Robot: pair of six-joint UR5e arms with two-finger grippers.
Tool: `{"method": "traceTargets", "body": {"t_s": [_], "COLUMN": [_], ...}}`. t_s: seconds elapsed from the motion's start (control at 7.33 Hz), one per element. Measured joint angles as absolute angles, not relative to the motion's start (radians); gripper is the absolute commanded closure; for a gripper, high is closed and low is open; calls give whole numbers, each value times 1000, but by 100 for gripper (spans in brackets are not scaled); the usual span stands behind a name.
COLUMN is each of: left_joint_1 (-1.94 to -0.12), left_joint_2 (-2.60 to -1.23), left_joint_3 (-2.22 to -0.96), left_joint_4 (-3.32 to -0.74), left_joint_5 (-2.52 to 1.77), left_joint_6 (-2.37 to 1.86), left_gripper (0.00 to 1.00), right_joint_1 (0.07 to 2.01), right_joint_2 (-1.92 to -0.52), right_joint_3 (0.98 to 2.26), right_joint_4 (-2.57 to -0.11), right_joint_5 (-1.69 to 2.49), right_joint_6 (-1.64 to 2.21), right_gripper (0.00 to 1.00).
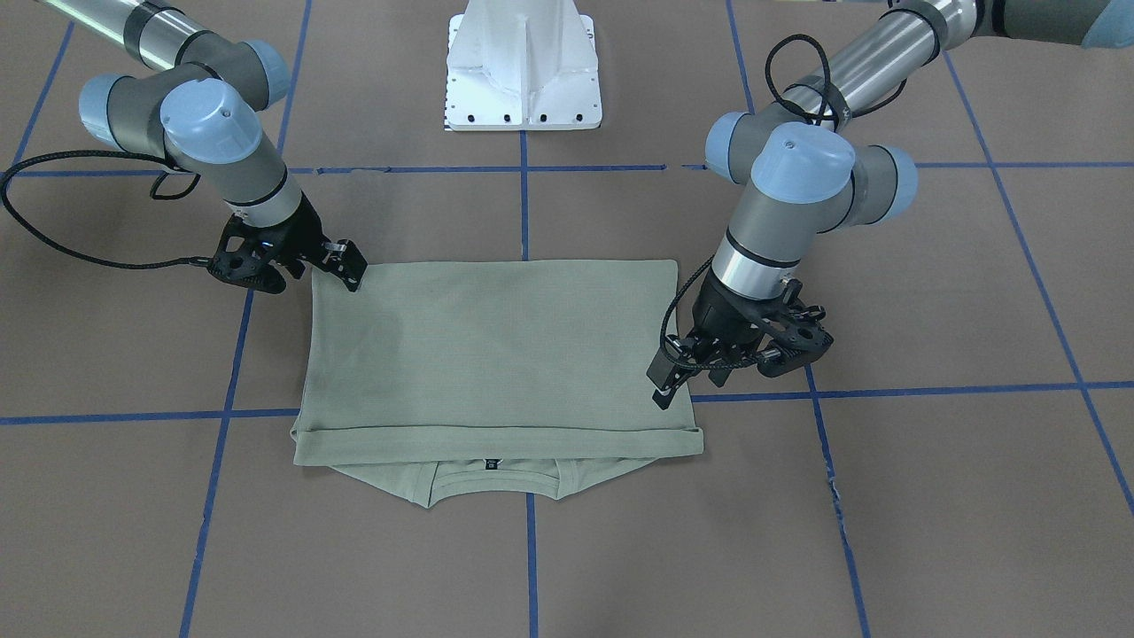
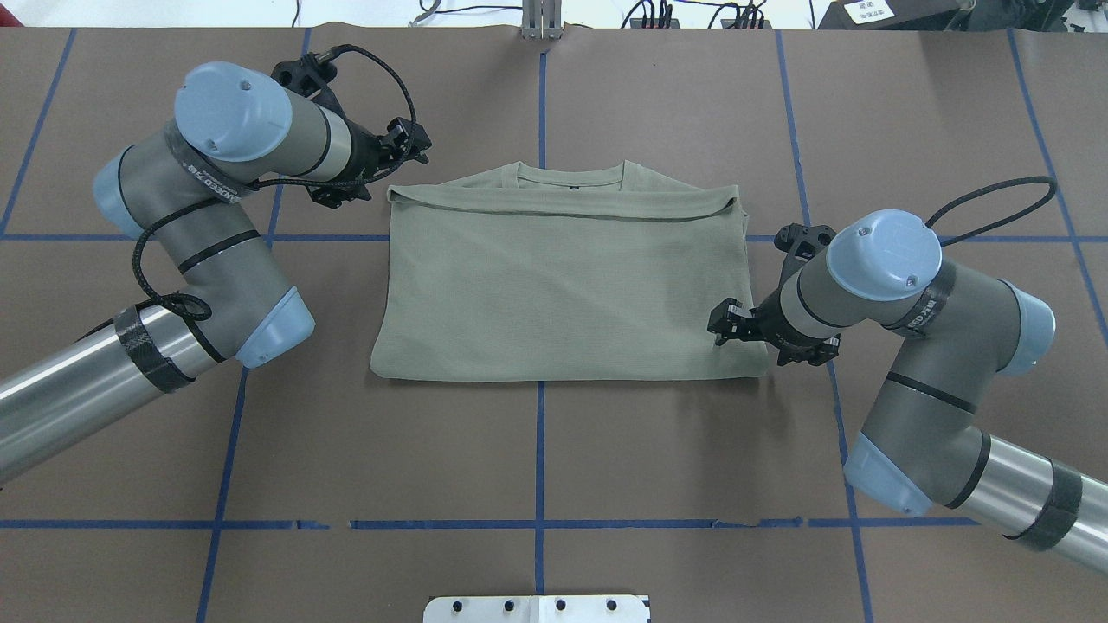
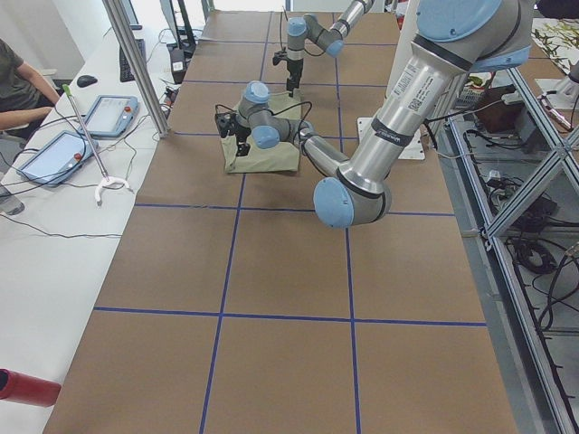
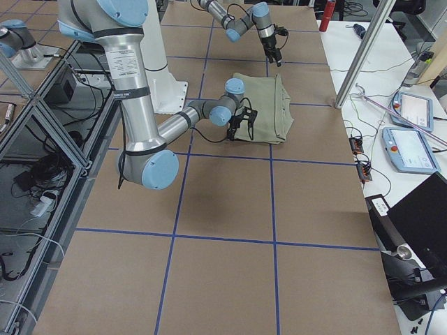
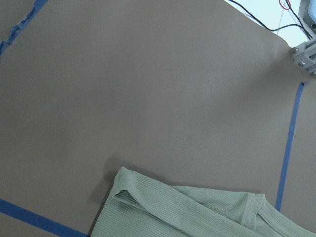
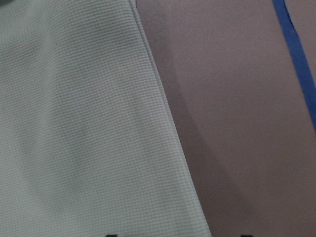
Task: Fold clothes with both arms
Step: 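Move the right gripper to the folded bundle's near corner and grasp, then drag the bundle with the right gripper, rotating it on the table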
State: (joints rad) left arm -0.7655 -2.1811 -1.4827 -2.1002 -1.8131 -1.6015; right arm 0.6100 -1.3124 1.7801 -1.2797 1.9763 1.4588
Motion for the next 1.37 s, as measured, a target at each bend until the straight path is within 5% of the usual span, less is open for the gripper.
{"method": "traceTargets", "body": {"t_s": [0.14,0.82,1.37], "left_joint_1": [-765,-764,-765], "left_joint_2": [-2181,-2186,-2182], "left_joint_3": [-1492,-1510,-1541], "left_joint_4": [-2088,-2065,-2045], "left_joint_5": [-1813,-1813,-1802], "left_joint_6": [-1601,-1601,-1601], "left_gripper": [0,0,0], "right_joint_1": [606,596,440], "right_joint_2": [-1311,-1334,-1511], "right_joint_3": [1779,1810,2019], "right_joint_4": [-1282,-1288,-1290], "right_joint_5": [1976,1977,1980], "right_joint_6": [1459,1457,1459], "right_gripper": [100,100,100]}}
